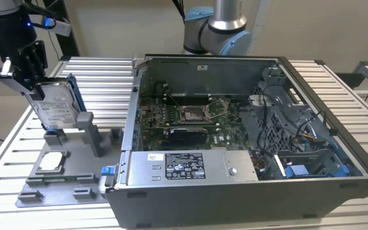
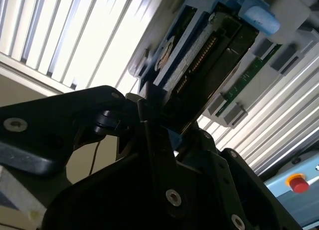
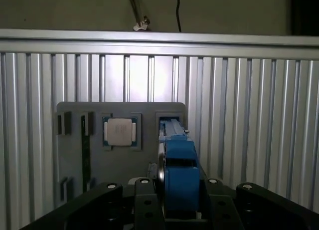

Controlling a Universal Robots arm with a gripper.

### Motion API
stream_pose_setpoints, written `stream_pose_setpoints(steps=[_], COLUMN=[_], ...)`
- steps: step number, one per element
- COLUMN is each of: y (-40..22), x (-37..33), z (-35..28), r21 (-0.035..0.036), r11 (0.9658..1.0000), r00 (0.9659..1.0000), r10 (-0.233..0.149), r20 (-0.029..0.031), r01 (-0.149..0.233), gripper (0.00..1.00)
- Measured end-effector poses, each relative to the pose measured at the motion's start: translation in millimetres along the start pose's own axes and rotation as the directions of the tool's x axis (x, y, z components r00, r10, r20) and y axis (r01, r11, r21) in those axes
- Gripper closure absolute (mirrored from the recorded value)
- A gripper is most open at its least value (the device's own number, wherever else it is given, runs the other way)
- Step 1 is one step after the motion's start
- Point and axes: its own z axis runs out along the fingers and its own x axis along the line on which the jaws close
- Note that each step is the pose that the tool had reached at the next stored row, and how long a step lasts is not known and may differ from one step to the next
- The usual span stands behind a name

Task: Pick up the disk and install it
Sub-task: 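Pick up the disk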

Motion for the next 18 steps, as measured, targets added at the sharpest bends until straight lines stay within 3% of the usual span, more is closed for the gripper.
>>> stream_pose_setpoints(steps=[18], y=[0.8], x=[-0.3], z=[-37.7], r21=[0.0000], r11=[1.0000], r00=[1.0000], r10=[0.000], r20=[0.0000], r01=[0.000], gripper=[1.00])
